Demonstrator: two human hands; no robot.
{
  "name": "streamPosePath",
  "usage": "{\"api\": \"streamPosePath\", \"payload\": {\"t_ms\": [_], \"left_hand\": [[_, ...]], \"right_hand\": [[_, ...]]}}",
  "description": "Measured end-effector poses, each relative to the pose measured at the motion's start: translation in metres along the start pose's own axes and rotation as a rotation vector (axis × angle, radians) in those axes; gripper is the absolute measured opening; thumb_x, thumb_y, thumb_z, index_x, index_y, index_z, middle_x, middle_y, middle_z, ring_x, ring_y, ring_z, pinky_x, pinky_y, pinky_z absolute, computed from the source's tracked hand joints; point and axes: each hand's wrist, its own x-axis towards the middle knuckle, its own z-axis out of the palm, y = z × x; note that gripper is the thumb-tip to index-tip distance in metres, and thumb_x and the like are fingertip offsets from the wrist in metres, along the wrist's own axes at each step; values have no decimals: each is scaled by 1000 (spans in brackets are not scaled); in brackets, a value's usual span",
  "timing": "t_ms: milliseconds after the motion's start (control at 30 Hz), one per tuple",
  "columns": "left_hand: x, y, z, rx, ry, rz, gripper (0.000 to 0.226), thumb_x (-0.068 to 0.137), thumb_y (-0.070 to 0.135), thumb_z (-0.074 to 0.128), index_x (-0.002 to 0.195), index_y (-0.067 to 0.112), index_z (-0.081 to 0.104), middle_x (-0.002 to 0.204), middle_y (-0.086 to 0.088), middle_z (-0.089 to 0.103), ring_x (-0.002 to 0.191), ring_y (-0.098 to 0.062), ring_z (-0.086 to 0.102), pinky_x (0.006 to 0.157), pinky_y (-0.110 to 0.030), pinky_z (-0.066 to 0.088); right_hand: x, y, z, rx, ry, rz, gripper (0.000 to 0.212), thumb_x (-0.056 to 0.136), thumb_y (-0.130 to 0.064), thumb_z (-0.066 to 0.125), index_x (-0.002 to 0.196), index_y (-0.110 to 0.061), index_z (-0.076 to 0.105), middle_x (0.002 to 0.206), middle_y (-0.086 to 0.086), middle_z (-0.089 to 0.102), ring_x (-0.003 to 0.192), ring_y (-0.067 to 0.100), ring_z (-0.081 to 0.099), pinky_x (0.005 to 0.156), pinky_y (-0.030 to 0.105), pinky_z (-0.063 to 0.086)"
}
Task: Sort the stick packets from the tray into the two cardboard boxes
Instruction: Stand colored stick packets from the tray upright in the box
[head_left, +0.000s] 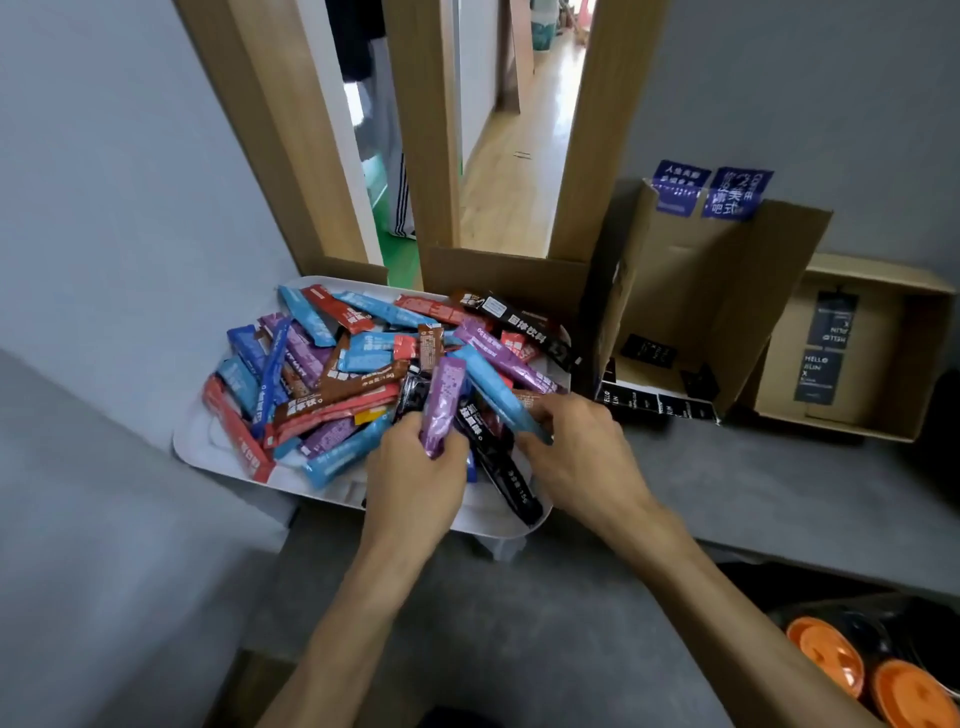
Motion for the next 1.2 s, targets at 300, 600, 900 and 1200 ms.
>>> {"api": "streamPosePath", "payload": {"t_ms": [300,600,900,1200], "left_hand": [[-16,-8,23,-66,-33,-117,41,91,40,63,63,11,60,50,6,59,51,-11,54,54,-28,44],[-9,7,-10,190,226,66,17,94,31,60,95,15,58,96,-3,59,85,-16,59,64,-22,40],[10,-42,12,758,289,284,40,85,33,69,109,6,52,103,-16,62,96,-32,59,81,-45,49],[36,-5,-6,238,232,193,36,92,34,66,119,18,48,113,-1,57,105,-15,59,82,-38,58]], "right_hand": [[-19,15,0,10,-331,-113,24,88,-18,64,113,-18,67,106,6,69,98,25,63,82,38,52],[1,30,-8,169,-103,-256,43,89,-2,55,124,-24,68,121,-5,63,105,7,58,89,21,48],[30,34,20,-277,111,-346,29,94,-16,56,123,-9,59,115,9,58,99,26,52,88,39,48],[15,50,22,-116,78,-363,46,82,6,67,126,-4,62,127,11,58,113,26,59,94,34,55]]}}
